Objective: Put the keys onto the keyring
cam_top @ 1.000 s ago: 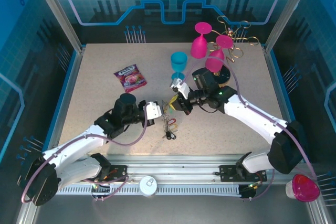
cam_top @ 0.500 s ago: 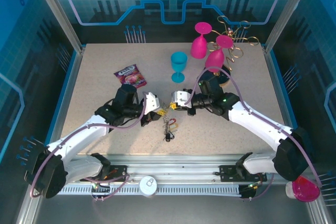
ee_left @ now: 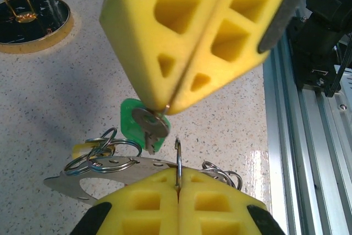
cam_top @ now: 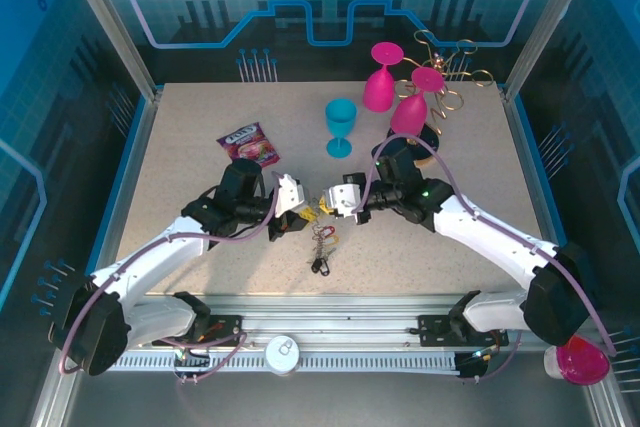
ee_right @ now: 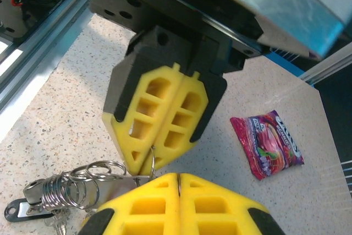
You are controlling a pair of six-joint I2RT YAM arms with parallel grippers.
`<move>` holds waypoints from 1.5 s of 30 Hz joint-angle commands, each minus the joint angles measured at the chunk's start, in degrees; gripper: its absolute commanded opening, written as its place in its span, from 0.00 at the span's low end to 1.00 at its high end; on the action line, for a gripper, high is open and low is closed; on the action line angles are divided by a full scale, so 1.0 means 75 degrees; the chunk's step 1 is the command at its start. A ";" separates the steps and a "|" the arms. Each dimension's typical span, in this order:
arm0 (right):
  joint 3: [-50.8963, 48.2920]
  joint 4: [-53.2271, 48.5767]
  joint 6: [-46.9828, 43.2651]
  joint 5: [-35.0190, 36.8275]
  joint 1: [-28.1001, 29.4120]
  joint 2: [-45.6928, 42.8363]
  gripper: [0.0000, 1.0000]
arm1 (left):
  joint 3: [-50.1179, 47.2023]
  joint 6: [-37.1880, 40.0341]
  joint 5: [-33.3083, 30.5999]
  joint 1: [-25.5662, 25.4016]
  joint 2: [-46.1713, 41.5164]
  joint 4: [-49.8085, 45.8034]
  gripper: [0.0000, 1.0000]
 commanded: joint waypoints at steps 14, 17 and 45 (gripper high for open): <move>-0.0067 -0.0041 -0.1244 0.1030 0.0635 0.0072 0.00 | 0.0306 -0.0095 0.0371 0.0041 0.0072 0.0071 0.00; -0.0079 -0.0108 -0.1477 0.1286 0.0718 0.0079 0.00 | 0.0321 -0.0095 0.0394 0.0037 0.0092 0.0080 0.00; -0.0592 -0.0305 -0.2837 0.2497 0.1212 -0.0374 0.00 | 0.0417 -0.0686 0.0307 0.0177 0.0253 0.0210 0.00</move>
